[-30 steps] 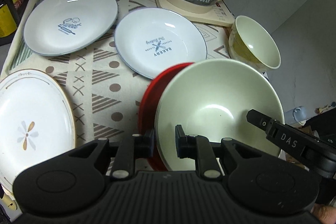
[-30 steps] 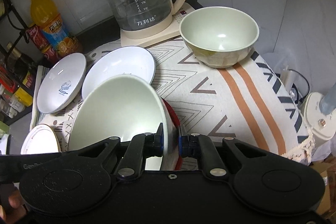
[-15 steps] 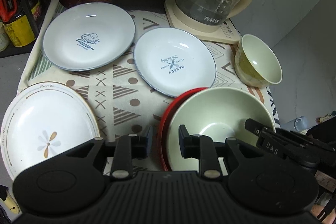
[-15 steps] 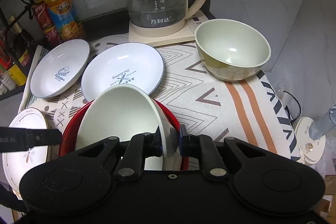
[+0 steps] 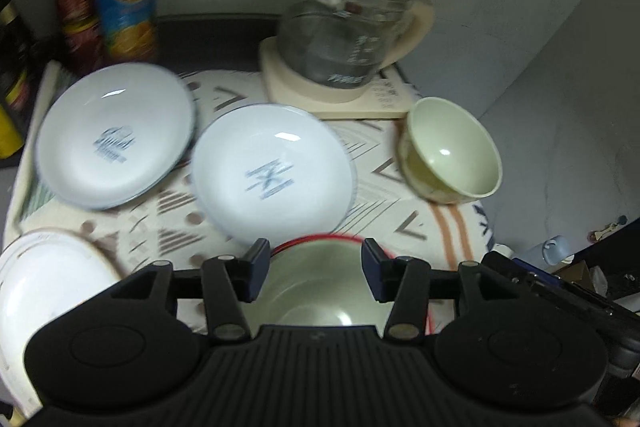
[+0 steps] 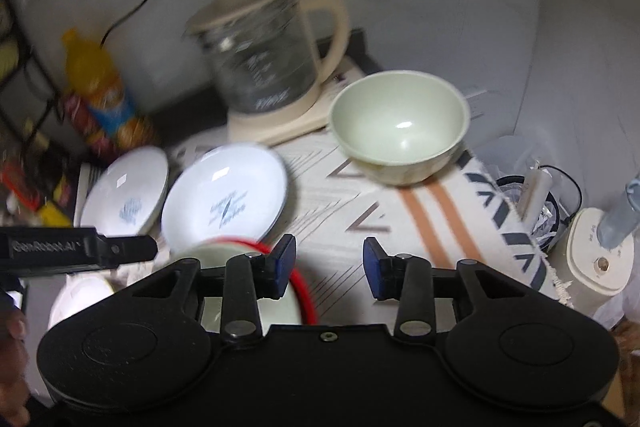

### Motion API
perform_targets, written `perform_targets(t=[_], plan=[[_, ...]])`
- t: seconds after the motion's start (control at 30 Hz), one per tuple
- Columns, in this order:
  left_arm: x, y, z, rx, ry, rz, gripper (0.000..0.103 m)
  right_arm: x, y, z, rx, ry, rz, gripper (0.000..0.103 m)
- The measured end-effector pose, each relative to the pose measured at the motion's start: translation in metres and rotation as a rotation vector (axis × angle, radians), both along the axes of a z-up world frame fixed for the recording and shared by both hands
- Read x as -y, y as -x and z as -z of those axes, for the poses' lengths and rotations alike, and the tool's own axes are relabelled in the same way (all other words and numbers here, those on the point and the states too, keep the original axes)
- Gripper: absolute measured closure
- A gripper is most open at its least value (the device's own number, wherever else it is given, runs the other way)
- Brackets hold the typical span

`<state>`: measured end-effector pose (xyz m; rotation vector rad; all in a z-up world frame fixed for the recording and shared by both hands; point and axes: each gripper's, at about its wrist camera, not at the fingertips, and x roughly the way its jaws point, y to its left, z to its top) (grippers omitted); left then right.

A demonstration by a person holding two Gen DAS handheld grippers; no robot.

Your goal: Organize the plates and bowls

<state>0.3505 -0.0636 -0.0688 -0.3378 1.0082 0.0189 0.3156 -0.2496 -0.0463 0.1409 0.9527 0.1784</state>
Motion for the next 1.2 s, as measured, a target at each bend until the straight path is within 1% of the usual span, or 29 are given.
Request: perform_targets(t=[0.17, 0.27, 0.33, 0.37, 0.4, 0.43, 0.5, 0.53, 0.6, 0.7, 0.87, 0.93, 1.0, 1.07, 1.13, 1.2], plan=[[0.025, -0.027, 0.002, 0.012, 0.01, 0.03, 0.055, 0.034, -0.018, -0.002, 0.012, -0.023, 0.074, 0.065], [0.041, -0.044, 0.006, 0.012, 0.015, 0.048, 0.054, 0.051, -0.029, 0.002, 0.014, -0.045, 0.108, 0.059], [0.048, -0.054, 0.009, 0.017, 0.021, 0.044, 0.046, 0.059, -0.037, 0.004, 0.021, -0.046, 0.121, 0.057], [0.052, -0.058, 0.011, 0.02, 0.018, 0.037, 0.037, 0.063, -0.041, 0.006, 0.021, -0.053, 0.131, 0.056], [0.056, -0.064, 0.013, 0.022, 0.013, 0.029, 0.03, 0.067, -0.046, 0.008, 0.019, -0.06, 0.141, 0.054], [0.059, -0.069, 0.014, 0.025, 0.009, 0.023, 0.028, 0.07, -0.05, 0.01, 0.018, -0.069, 0.152, 0.052], [0.066, -0.079, 0.017, 0.033, 0.012, 0.025, 0.024, 0.076, -0.059, 0.013, 0.024, -0.079, 0.168, 0.045], [0.069, -0.084, 0.019, 0.034, 0.013, 0.028, 0.023, 0.079, -0.062, 0.015, 0.029, -0.082, 0.172, 0.042], [0.076, -0.095, 0.024, 0.02, 0.003, 0.027, 0.022, 0.084, -0.07, 0.019, 0.034, -0.091, 0.181, 0.034], [0.082, -0.108, 0.033, 0.01, 0.01, 0.01, 0.02, 0.089, -0.082, 0.029, 0.022, -0.11, 0.192, 0.03], [0.09, -0.123, 0.049, -0.011, 0.009, -0.007, 0.02, 0.097, -0.1, 0.046, -0.009, -0.144, 0.217, 0.03], [0.093, -0.129, 0.056, -0.017, 0.004, -0.016, 0.02, 0.098, -0.107, 0.054, -0.022, -0.149, 0.224, 0.033], [0.095, -0.136, 0.063, -0.022, 0.0, -0.03, 0.022, 0.099, -0.114, 0.061, -0.039, -0.159, 0.232, 0.04], [0.096, -0.143, 0.068, -0.034, 0.014, -0.034, 0.023, 0.1, -0.122, 0.069, -0.06, -0.171, 0.24, 0.045], [0.098, -0.147, 0.072, -0.036, 0.019, -0.04, 0.026, 0.1, -0.129, 0.076, -0.074, -0.182, 0.243, 0.047], [0.1, -0.153, 0.08, -0.058, 0.013, -0.057, 0.038, 0.1, -0.135, 0.08, -0.083, -0.182, 0.245, 0.051]])
